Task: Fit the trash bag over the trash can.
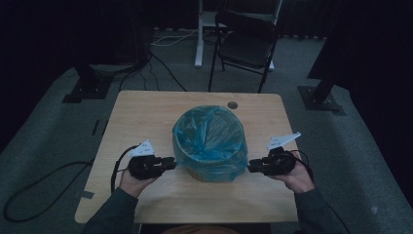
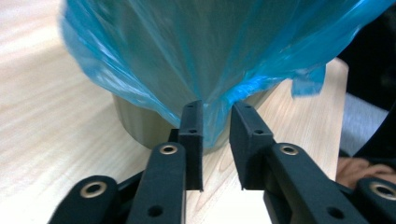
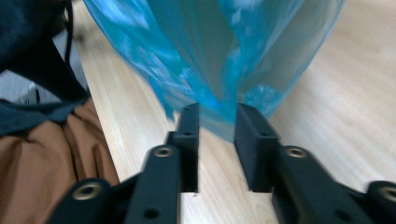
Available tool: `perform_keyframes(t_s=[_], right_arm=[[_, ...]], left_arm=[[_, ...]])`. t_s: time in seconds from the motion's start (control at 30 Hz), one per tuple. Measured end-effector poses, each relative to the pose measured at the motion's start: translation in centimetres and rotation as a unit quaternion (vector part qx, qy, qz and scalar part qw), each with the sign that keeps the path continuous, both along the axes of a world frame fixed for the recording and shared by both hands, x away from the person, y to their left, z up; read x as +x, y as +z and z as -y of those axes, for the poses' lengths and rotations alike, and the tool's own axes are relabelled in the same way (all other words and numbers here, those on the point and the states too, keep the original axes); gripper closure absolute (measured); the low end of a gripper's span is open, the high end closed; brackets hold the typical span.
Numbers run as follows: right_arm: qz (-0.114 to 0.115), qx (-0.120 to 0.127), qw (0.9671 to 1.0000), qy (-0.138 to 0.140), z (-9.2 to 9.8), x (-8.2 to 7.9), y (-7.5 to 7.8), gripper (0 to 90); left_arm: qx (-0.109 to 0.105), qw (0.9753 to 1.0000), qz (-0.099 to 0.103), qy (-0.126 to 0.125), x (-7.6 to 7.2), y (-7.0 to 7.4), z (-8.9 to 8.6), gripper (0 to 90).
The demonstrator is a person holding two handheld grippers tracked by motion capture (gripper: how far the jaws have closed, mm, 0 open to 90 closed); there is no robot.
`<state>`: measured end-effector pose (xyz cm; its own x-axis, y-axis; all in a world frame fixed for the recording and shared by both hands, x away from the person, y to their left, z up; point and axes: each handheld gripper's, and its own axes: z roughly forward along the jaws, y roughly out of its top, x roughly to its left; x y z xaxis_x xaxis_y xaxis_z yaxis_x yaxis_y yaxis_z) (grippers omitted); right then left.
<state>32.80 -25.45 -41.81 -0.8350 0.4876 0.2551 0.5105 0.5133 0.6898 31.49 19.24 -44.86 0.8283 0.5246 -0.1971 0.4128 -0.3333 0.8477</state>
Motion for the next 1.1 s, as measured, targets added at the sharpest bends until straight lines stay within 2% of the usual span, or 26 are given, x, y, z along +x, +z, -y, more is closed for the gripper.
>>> perform_keyframes(t_s=[0.07,0.2,0.4,0.53,0.6,0.63,0.67,0.7,0.77,0.83,0.97,1.1], right_arm=[[0.014,0.020,0.9997,-0.003,0.8,-0.1,0.9,66.0],[0.029,0.044,0.9984,-0.018,1.6,0.1,1.9,64.6],[0.055,0.075,0.9945,-0.047,1.5,1.1,3.0,63.0],[0.064,0.080,0.9932,-0.056,1.0,1.5,3.4,63.1],[0.066,0.081,0.9929,-0.056,0.9,1.6,3.5,63.0],[0.068,0.085,0.9924,-0.057,0.8,1.7,3.5,63.0],[0.068,0.085,0.9924,-0.057,0.8,1.7,3.5,63.0],[0.070,0.090,0.9916,-0.061,0.6,1.9,3.7,63.1],[0.077,0.085,0.9910,-0.069,0.2,2.0,3.8,63.0],[0.080,0.090,0.9900,-0.074,0.0,2.1,3.9,63.1],[0.082,0.094,0.9896,-0.071,-0.4,2.3,4.1,62.9],[0.086,0.094,0.9891,-0.073,-0.9,2.5,4.1,62.8]], left_arm=[[-0.013,0.9998,0.012,0.011,-0.2,0.7,-0.8,70.1],[-0.021,0.9993,0.025,0.020,0.1,1.7,-1.0,68.0],[-0.034,0.9973,0.052,0.038,1.2,4.0,-0.7,64.9],[-0.035,0.9962,0.066,0.044,2.0,5.5,-0.3,62.1],[-0.033,0.9964,0.064,0.043,2.4,5.9,-0.2,61.0],[-0.029,0.9962,0.066,0.048,3.0,6.3,0.0,61.0],[-0.029,0.9962,0.066,0.048,3.0,6.3,0.0,61.0],[-0.030,0.9962,0.064,0.051,3.8,6.5,0.2,61.0],[-0.036,0.9963,0.062,0.048,4.3,6.6,0.4,60.3],[-0.030,0.9965,0.061,0.048,4.9,6.8,0.8,59.0],[-0.033,0.9961,0.065,0.049,5.6,7.2,1.5,57.4],[-0.039,0.9959,0.060,0.054,6.4,7.0,1.8,56.7]])
